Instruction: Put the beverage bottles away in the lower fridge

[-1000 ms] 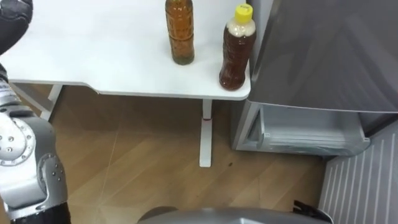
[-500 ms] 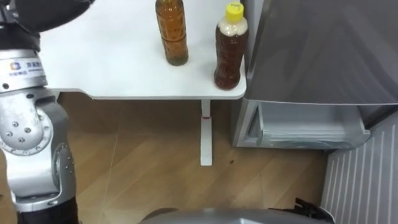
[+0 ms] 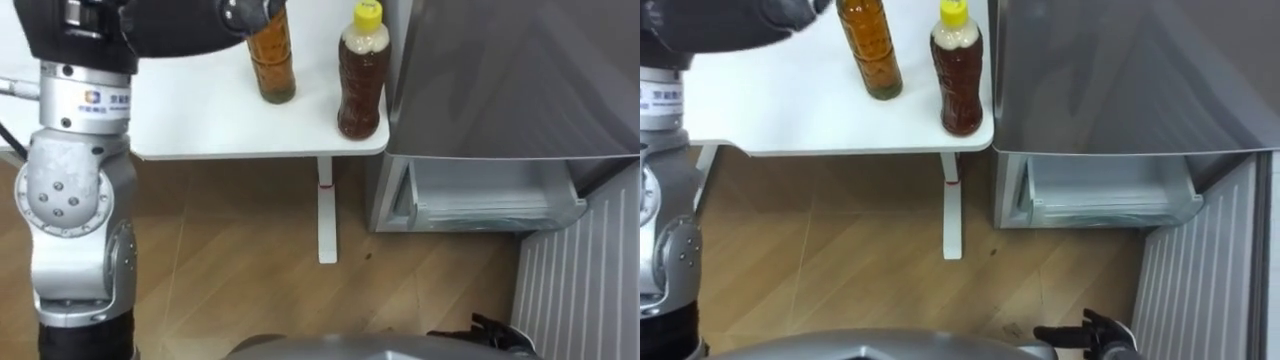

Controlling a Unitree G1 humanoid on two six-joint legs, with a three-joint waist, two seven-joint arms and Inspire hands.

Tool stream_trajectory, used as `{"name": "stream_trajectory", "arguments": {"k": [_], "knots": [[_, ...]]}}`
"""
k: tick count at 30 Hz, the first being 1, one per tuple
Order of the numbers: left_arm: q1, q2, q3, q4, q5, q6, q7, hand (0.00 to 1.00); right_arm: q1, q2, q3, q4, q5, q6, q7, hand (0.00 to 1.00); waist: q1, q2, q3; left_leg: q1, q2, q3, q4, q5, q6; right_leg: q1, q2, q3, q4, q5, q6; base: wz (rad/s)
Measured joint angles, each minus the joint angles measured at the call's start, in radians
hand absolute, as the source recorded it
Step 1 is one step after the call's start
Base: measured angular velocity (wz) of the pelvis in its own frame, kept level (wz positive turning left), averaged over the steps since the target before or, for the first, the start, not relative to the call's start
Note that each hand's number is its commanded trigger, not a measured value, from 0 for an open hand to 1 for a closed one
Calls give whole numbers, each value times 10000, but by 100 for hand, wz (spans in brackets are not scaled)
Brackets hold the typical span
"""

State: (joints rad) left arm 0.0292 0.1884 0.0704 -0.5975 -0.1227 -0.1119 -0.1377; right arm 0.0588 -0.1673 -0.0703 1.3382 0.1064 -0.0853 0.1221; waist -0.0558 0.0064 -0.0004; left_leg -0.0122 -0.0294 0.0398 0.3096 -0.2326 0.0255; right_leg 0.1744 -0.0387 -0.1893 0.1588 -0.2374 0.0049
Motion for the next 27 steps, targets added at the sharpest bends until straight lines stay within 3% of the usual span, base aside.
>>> {"name": "stream_trajectory", "arguments": {"k": [9,15,19,23,27], "knots": [[13,1,-548,77,-9,377,-718,0,-60,-67,145,32,330,145,5,0,-70,109,1,60,-6,7,-24,0,-1,49,0,10,-31,0,0,0],[22,1,-754,154,-23,509,-1156,0,-96,-136,288,40,492,171,8,0,-147,158,76,80,-7,27,-28,1,-1,63,6,120,-49,0,0,0],[22,0,-768,307,-19,773,-1460,0,-145,-198,285,40,488,241,18,0,-238,239,95,90,3,57,-61,2,-2,55,12,167,-49,0,0,-1],[23,0,-767,394,-16,1173,-1912,0,-182,-208,284,13,485,444,19,0,-259,224,102,89,6,106,-61,5,-5,53,12,177,-48,0,0,0],[22,-1,-766,487,-16,1342,-2092,0,-204,-204,286,5,479,535,20,0,-256,183,123,89,-1,119,-59,6,-3,52,4,178,-47,0,0,0]]}}
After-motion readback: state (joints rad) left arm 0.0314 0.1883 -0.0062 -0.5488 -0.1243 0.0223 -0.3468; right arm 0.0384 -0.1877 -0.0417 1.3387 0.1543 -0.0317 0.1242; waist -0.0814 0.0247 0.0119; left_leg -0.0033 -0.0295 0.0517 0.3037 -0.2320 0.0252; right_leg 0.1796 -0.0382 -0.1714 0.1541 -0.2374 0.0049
